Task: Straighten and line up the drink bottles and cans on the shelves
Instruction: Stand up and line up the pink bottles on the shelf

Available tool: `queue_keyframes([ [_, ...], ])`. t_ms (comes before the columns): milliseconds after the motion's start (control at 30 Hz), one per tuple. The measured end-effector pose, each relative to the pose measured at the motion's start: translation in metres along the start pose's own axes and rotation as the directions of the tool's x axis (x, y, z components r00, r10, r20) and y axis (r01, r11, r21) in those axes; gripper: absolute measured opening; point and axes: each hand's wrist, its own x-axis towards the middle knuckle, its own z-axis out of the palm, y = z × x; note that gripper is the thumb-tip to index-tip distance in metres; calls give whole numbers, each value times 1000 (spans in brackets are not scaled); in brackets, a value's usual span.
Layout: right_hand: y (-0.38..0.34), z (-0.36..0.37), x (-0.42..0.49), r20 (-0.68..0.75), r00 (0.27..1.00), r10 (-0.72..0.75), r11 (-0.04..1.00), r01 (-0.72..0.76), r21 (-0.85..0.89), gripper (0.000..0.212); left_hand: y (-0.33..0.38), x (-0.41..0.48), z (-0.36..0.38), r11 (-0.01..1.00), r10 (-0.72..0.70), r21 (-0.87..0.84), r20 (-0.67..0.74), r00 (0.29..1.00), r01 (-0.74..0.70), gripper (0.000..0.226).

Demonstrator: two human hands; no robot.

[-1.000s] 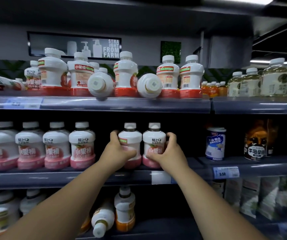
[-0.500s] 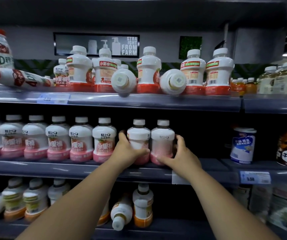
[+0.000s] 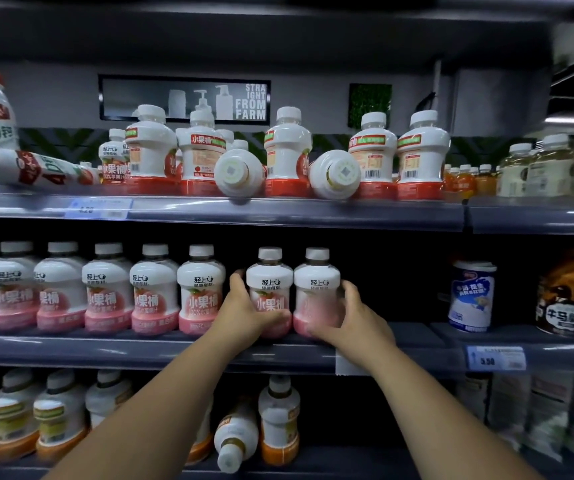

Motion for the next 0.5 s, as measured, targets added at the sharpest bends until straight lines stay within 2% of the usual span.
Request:
queue_keyframes([
  [133, -3, -1, -2, -15, 1000, 3, 1000, -3, 19, 115, -4, 0, -1, 1000, -3, 13, -1, 1000, 3, 85],
  [267, -6, -1, -1, -19, 1000, -13, 997, 14, 73, 116, 0, -9, -6, 996, 62, 72, -25, 998, -60, 101],
  [333, -6, 0, 1, -16, 1000, -19, 997, 20, 80, 117, 0, -14, -9, 986, 110, 128, -49, 993, -103, 102],
  [433, -9, 1, 5, 3, 1000, -23, 995, 23, 101, 116, 0, -20, -19, 962, 185, 218, -87, 979, -163, 82],
  [500, -15, 5, 5, 18, 999, -39, 993, 37, 114, 114, 0, -22, -29, 958, 217, 218, -138, 966, -184, 64],
])
